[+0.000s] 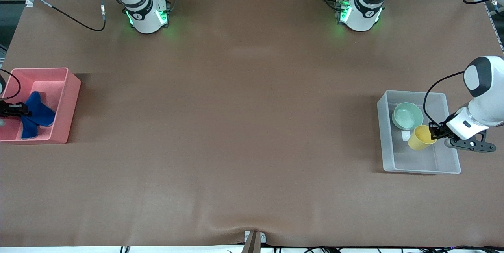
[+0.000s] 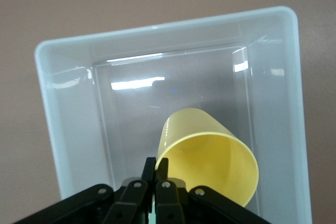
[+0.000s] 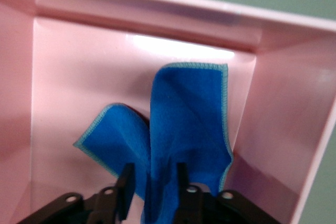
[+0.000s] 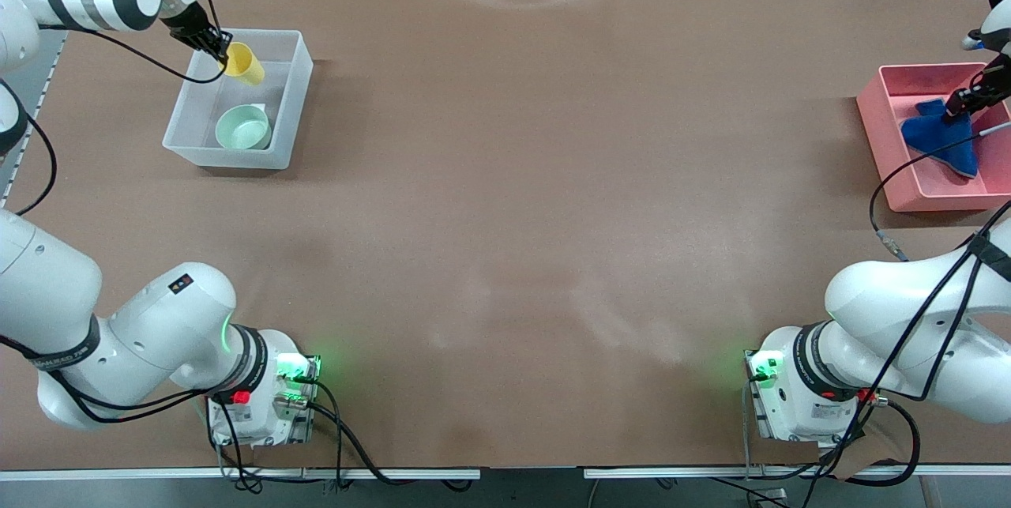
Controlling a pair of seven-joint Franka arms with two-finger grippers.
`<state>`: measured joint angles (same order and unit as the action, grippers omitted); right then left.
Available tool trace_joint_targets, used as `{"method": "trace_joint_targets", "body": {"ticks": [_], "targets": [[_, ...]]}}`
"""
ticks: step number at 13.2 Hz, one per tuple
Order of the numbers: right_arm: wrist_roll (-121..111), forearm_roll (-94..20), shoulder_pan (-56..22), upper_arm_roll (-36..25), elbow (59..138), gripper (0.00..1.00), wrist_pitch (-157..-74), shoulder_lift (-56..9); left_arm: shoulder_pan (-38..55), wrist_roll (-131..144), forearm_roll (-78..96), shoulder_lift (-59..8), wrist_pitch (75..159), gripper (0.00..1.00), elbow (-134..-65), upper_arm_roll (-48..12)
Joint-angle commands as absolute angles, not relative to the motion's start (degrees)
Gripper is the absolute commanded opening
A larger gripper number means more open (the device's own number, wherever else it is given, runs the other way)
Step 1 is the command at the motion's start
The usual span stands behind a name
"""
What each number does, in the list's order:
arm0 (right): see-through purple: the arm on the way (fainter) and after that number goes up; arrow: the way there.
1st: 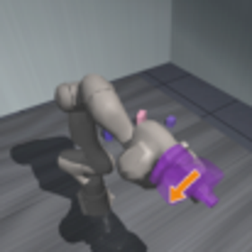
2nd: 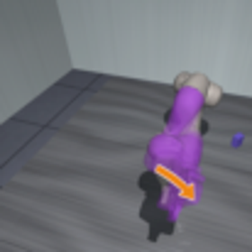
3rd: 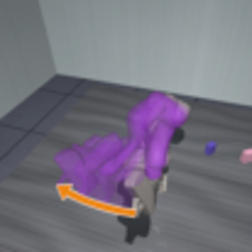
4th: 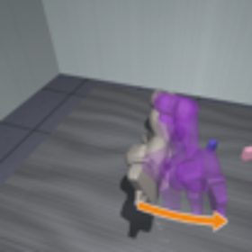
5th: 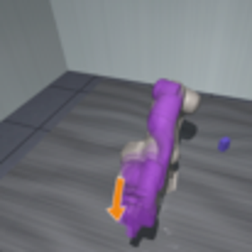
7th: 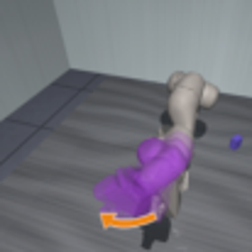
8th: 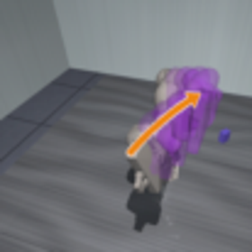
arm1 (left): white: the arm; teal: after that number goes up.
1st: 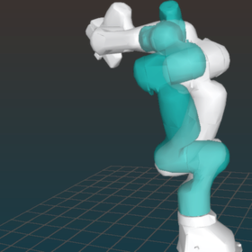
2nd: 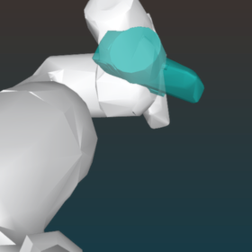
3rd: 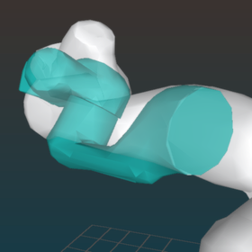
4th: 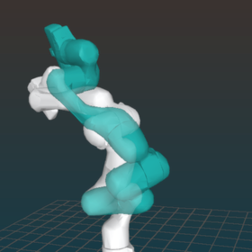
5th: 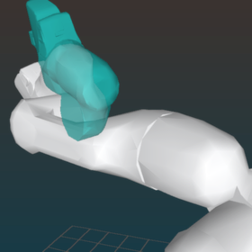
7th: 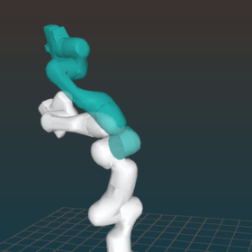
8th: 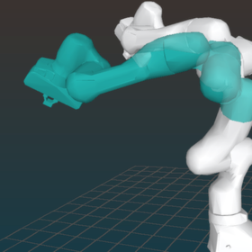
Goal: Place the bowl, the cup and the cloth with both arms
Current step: 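Lower the cup into the clear bin while the right gripper releases the cloth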
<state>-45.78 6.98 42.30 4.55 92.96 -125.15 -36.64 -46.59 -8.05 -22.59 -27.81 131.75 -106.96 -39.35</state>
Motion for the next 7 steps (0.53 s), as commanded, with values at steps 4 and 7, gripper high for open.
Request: {"method": "trace_joint_targets", "body": {"ticks": [4, 7], "targets": [[-42.1, 6.9, 35.8, 5.4, 92.6, 1.0, -115.8, -25.4, -45.7, -8.5, -24.0, -33.0, 131.7, 0.0, -102.5, -39.6], [-34.6, 5.3, 28.7, 5.7, 92.5, 1.0, -107.2, -19.7, -44.5, -8.3, -24.0, -34.7, 131.7, 0.0, -100.7, -39.6]]}}
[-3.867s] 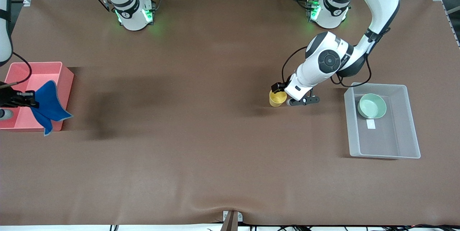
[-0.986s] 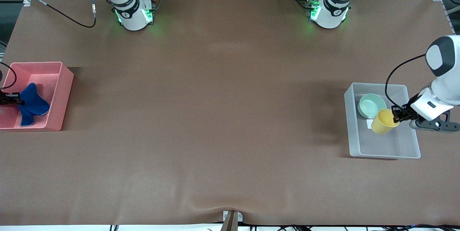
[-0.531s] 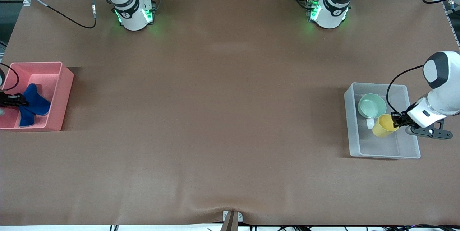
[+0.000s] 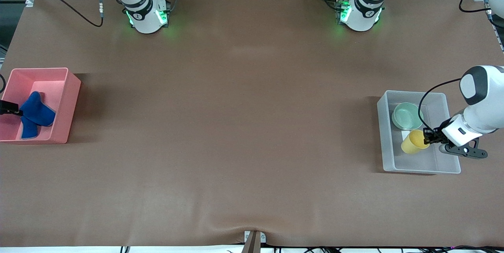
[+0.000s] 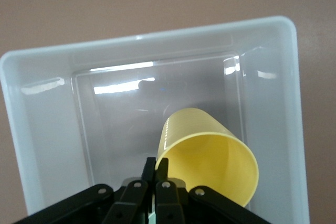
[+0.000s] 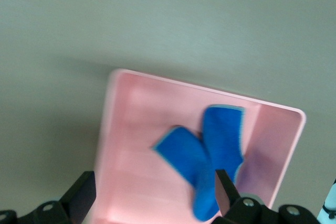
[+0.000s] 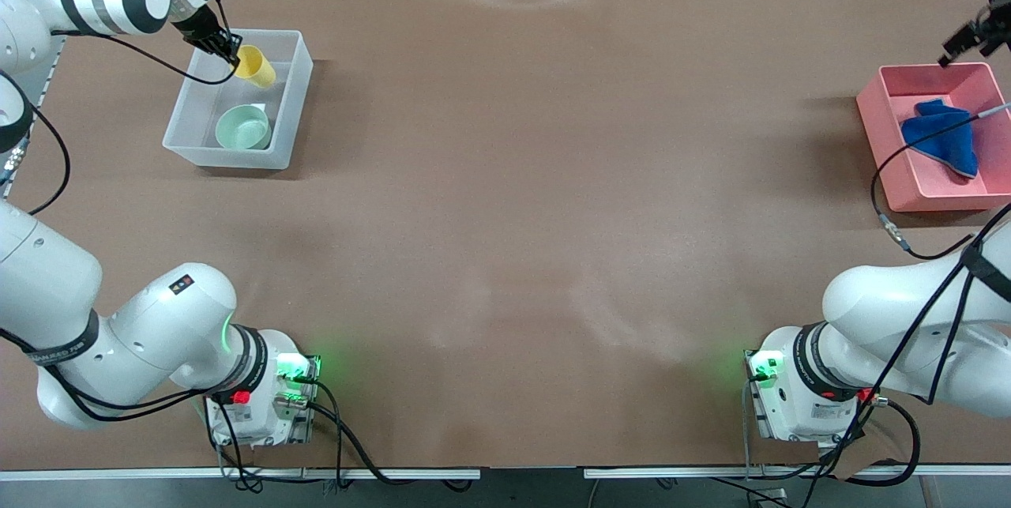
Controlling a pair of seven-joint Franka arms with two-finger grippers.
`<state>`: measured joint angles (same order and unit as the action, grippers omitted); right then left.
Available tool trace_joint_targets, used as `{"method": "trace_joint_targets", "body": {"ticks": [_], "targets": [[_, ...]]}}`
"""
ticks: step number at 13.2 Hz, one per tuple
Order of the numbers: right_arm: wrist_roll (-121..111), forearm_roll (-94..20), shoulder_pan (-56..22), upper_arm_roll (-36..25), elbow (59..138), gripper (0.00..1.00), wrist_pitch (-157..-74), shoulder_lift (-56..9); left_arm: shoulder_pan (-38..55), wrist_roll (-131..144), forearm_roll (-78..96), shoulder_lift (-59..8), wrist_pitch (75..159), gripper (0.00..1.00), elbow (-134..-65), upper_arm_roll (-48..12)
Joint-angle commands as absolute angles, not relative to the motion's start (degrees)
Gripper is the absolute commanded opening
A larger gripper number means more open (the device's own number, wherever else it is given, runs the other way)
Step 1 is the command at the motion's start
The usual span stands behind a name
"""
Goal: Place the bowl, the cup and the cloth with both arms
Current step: 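Lower the cup into the clear bin while the right gripper releases the cloth, then open the left gripper and raise both grippers away from the bins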
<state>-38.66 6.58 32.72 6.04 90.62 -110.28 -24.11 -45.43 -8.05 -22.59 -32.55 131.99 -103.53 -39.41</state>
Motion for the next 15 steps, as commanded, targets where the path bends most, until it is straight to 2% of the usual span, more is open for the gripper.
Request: {"method": "trace_joint_targets", "body": {"ticks": [1, 7, 8, 9, 10, 11, 13, 15], "targets": [[-33.8, 2.2, 26.8, 5.6, 92.5, 1.0, -105.7, -18.1, -44.3, -8.3, -24.0, -35.7, 131.7, 0.0, -100.2, -39.6], [-20.2, -1.1, 17.6, 5.6, 93.0, 1.0, -100.9, -14.4, -42.8, -8.1, -24.1, -38.9, 131.7, 0.0, -98.1, -39.1], [-17.7, -1.1, 16.1, 5.6, 93.2, 1.0, -99.7, -13.5, -42.8, -8.0, -24.1, -39.2, 131.7, 0.05, -98.0, -39.1], [-14.4, -1.1, 14.5, 5.6, 93.2, 1.0, -98.3, -12.8, -42.7, -7.8, -24.2, -39.7, 131.7, 0.21, -98.0, -39.1], [-12.3, -1.1, 13.3, 5.6, 93.4, 1.0, -97.7, -11.8, -42.8, -7.7, -24.2, -40.0, 131.7, 0.66, -97.9, -39.1], [-11.6, -1.1, 12.6, 5.6, 95.0, 1.0, -97.8, -10.6, -42.9, -7.6, -24.1, -39.9, 131.7, 1.0, -97.9, -38.9], [-11.5, -1.1, 12.7, 5.6, 99.5, 1.0, -98.3, -6.9, -43.2, -7.6, -24.2, -39.0, 131.7, 1.0, -97.8, -38.8], [-11.5, -1.1, 12.7, 5.5, 100.0, 1.0, -97.7, -4.4, -43.2, -7.6, -23.6, -36.5, 131.0, 1.0, -97.7, -38.8]]}}
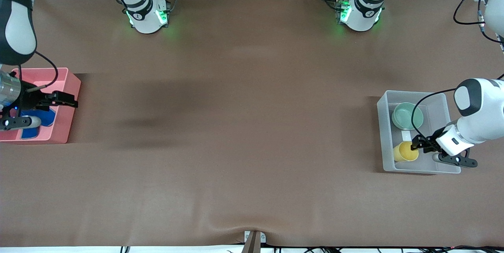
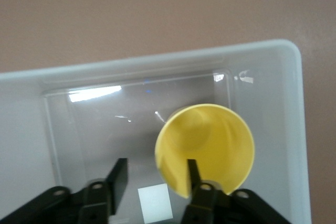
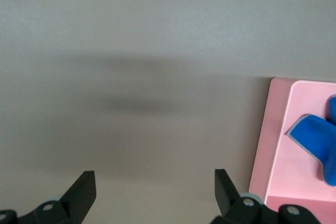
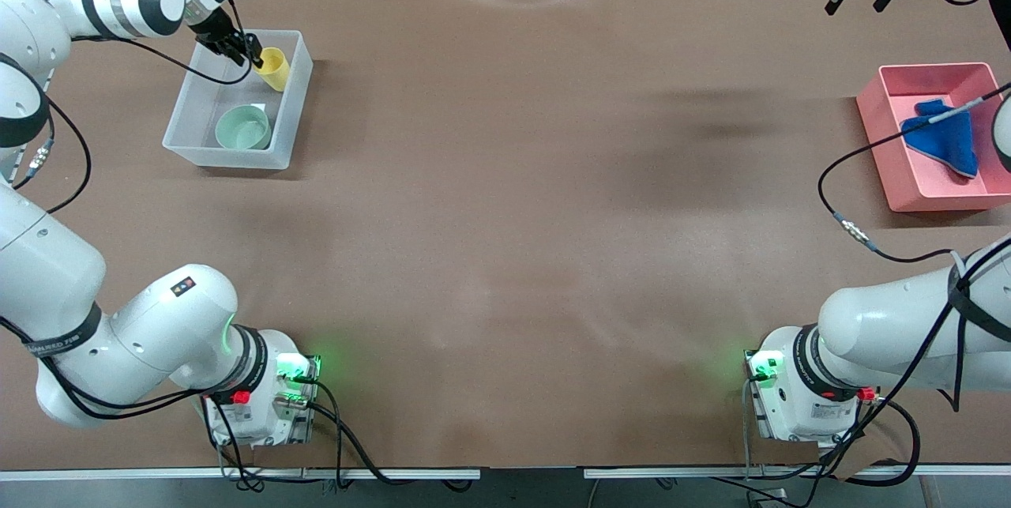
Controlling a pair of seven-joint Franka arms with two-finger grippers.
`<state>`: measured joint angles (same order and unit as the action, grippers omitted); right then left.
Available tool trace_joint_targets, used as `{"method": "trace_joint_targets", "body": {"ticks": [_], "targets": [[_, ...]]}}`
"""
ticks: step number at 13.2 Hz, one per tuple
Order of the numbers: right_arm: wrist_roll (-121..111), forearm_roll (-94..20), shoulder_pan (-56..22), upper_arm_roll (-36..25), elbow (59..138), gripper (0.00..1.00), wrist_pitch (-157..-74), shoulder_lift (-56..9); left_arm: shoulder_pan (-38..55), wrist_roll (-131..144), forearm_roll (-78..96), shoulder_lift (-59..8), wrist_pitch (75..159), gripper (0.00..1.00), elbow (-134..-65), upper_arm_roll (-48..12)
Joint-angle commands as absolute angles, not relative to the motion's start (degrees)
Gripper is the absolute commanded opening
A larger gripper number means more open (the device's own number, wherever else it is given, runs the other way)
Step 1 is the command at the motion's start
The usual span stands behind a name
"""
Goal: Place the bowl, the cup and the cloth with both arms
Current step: 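Open the left gripper and raise both grippers away from the bins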
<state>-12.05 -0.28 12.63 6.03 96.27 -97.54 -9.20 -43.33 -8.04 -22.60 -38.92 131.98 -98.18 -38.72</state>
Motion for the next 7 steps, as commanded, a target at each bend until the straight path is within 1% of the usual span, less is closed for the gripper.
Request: {"method": "trace_joint_targets", "body": {"ticks": [1, 3, 5, 7], "targets": [[-11.5, -1.1, 12.7, 5.5, 100.0, 1.0, -97.6, -3.4, -43.2, -7.6, -23.5, -34.8, 130.4, 1.0, -97.7, -39.2], [-11.4, -1.1, 12.6, 5.6, 99.8, 1.0, -95.6, -1.4, -43.2, -5.7, -22.8, -30.3, 126.7, 1.0, -97.3, -40.4], [-10.6, -1.9, 12.0, 5.7, 99.8, 1.0, -94.3, 1.4, -43.1, -0.9, -20.9, -26.9, 117.2, 1.0, -92.8, -44.5], [-7.5, -4.0, 11.2, 5.6, 99.7, 1.0, -92.4, 3.2, -43.1, 4.0, -20.7, -26.1, 109.5, 1.0, -87.7, -49.5]]}}
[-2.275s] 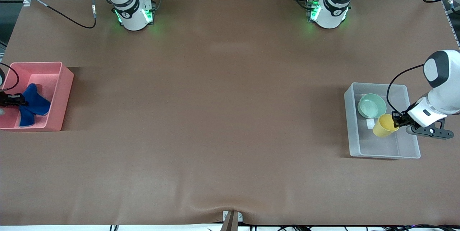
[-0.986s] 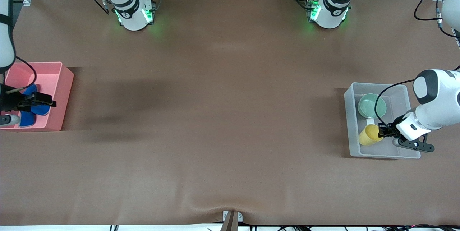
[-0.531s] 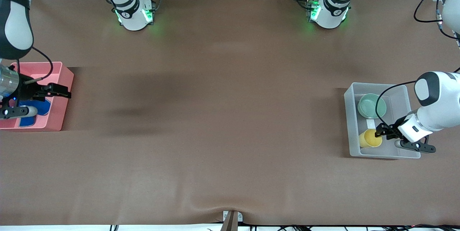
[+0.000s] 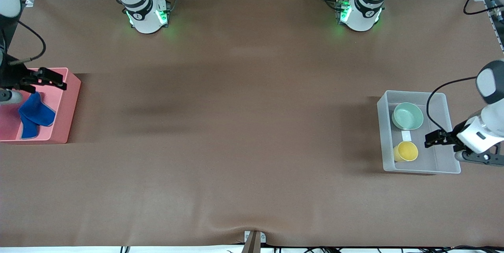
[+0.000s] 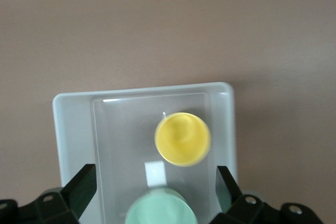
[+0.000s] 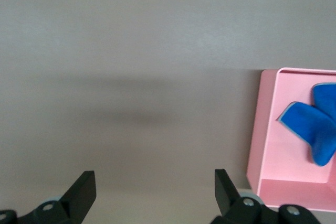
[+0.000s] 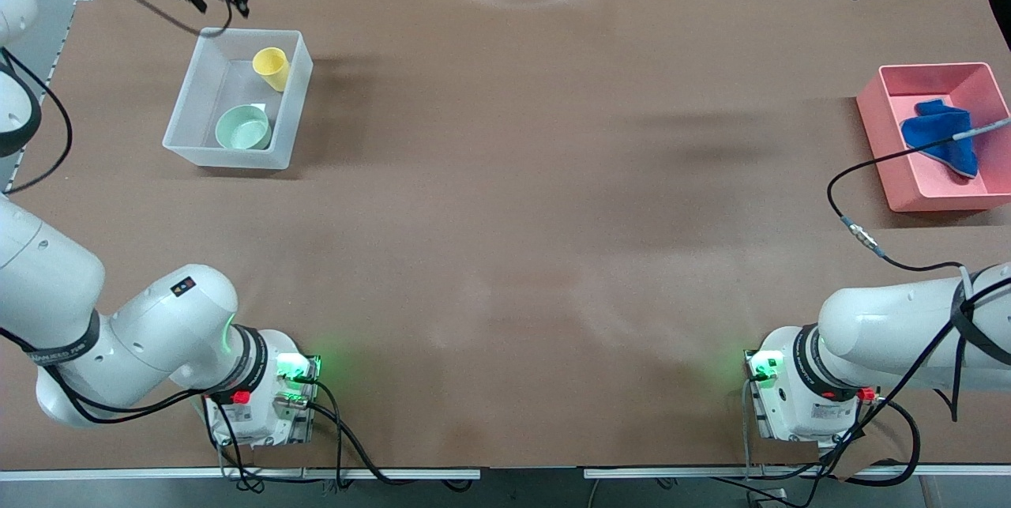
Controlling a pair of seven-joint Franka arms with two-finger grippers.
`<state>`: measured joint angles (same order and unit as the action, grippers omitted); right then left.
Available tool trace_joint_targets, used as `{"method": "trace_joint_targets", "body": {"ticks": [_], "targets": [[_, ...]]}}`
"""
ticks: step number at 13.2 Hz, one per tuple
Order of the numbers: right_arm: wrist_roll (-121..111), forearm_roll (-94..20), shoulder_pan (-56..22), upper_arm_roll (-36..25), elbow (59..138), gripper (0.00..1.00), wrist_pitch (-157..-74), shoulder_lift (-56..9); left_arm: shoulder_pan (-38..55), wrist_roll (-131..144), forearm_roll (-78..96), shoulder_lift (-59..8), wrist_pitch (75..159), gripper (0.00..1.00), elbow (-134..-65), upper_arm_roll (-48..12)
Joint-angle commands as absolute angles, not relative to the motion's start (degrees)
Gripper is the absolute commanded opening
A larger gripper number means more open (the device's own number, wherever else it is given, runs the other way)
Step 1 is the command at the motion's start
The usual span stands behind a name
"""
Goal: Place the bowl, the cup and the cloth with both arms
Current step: 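Open the left gripper and raise both grippers away from the bins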
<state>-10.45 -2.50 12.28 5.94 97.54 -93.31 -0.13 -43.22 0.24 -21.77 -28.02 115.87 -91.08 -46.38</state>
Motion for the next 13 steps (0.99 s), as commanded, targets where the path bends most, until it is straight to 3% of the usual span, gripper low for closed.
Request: {"method": "trace_joint_targets", "body": {"ticks": [1, 5, 10, 11, 13], "targets": [[-7.4, -4.1, 11.0, 5.6, 99.3, 1.0, -92.0, 3.5, -43.2, 7.3, -20.7, -24.9, 106.9, 1.0, -86.5, -51.7], [-7.5, -4.0, 11.1, 5.6, 97.2, 1.0, -89.7, 4.0, -43.2, 15.7, -20.7, -19.9, 102.8, 1.0, -86.0, -57.3], [-7.8, -2.8, 11.2, 5.3, 92.8, 1.0, -86.1, 3.9, -43.1, 15.0, -17.4, -19.2, 100.7, 1.0, -81.6, -57.3], [-7.8, -2.5, 11.5, 5.1, 91.8, 1.0, -84.9, 3.9, -41.1, 15.0, -16.5, -16.5, 99.9, 1.0, -81.4, -55.7], [-7.6, -2.5, 11.7, 4.9, 90.4, 1.0, -84.3, 3.9, -27.2, 14.9, -12.0, -10.9, 97.3, 1.0, -81.3, -38.6]]}}
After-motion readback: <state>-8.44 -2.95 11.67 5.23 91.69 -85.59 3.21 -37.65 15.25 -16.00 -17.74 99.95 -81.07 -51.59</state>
